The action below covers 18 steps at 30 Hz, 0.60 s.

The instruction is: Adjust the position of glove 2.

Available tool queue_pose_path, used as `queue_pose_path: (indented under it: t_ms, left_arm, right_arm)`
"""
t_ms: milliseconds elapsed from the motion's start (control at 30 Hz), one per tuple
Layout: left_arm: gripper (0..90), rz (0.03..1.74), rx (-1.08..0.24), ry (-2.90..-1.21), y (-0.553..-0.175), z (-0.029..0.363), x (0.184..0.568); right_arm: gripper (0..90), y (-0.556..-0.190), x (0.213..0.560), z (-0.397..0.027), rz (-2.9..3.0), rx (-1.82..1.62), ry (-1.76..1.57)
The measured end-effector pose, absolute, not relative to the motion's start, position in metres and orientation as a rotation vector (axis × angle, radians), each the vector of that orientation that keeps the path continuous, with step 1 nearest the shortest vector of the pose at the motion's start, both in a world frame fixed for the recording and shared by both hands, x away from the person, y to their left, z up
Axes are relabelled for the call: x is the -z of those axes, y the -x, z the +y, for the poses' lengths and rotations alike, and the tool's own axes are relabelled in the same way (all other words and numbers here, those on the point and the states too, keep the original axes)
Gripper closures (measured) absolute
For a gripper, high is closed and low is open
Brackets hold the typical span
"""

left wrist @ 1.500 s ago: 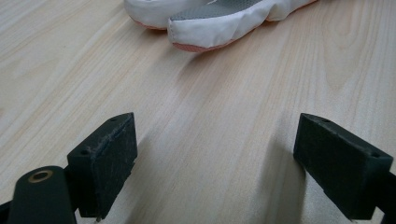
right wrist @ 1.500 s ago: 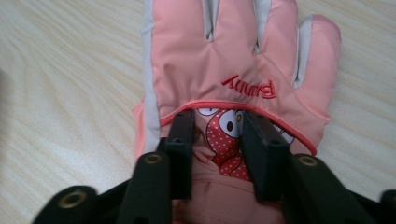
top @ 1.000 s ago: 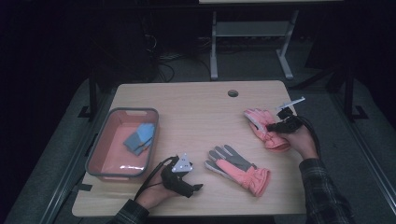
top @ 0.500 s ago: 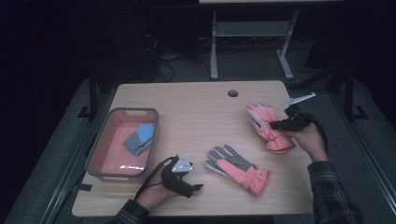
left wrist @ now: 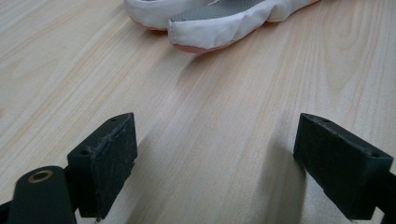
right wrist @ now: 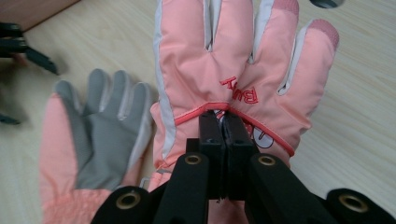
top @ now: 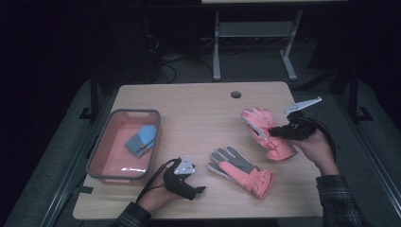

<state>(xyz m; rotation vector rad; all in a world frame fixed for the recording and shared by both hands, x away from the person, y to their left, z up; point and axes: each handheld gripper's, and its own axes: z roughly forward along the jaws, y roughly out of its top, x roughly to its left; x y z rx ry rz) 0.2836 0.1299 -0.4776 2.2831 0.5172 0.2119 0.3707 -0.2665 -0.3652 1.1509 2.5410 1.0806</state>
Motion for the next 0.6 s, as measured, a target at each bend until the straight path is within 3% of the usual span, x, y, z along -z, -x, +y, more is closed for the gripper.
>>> queue_pose_path:
  t_ms: [600]
  left_arm:
    - [12.7,0.517,-0.213,-2.283,-0.284,0.13,0.478]
  right_arm:
    - [88.4,-0.329,0.353,-0.23,2.703,-1.171,-0.903]
